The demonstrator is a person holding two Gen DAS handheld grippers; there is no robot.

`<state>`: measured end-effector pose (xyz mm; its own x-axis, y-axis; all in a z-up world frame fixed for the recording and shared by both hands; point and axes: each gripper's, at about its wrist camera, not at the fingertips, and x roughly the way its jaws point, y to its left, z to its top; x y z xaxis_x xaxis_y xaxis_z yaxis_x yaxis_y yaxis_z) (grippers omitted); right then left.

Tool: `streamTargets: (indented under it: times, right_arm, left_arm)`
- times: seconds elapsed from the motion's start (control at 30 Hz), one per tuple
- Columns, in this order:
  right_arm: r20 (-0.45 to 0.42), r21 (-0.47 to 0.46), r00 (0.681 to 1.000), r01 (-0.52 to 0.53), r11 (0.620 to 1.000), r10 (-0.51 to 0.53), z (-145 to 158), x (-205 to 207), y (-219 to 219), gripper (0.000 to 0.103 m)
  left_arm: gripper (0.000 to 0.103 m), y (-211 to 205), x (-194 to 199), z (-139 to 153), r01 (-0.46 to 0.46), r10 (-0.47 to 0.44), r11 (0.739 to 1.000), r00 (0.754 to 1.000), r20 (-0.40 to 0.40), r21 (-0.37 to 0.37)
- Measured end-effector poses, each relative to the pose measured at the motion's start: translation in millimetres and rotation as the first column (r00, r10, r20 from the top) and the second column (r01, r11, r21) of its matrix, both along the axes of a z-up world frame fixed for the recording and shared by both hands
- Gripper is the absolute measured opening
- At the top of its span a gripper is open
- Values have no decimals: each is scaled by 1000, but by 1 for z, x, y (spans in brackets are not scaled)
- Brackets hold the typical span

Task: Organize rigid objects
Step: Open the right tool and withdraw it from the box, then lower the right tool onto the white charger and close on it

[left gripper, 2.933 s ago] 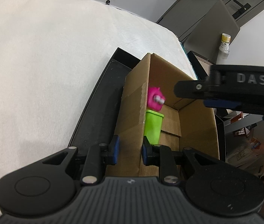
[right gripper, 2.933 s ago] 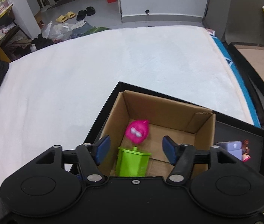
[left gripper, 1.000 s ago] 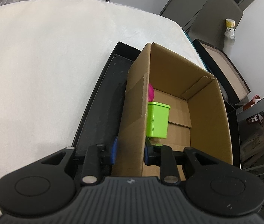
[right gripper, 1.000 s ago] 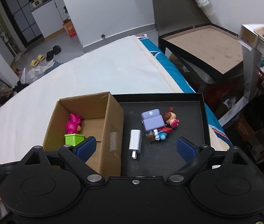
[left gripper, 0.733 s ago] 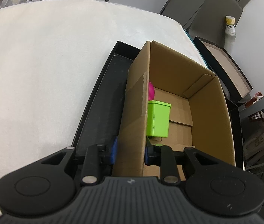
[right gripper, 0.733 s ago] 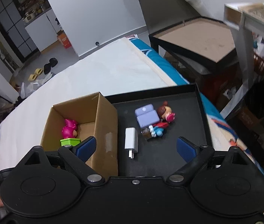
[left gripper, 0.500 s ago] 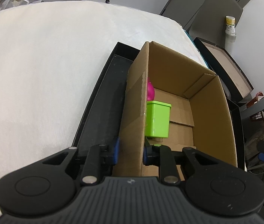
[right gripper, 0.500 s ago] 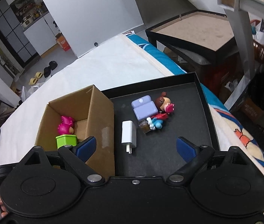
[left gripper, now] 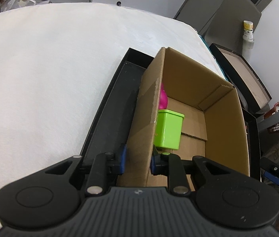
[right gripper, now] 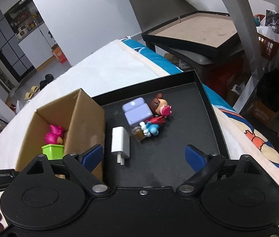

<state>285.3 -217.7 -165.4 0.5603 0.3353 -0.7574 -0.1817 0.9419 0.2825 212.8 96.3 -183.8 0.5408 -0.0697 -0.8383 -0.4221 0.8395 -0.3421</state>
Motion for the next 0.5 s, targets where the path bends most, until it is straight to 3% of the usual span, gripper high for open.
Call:
streamTargets:
  times: [0.5]
  right_arm:
    - [-58, -10, 995, -81, 997, 80, -36, 28, 31, 76]
  left_arm:
    - [22, -1, 2, 0, -12, 12, 1000, 1000, -8, 13]
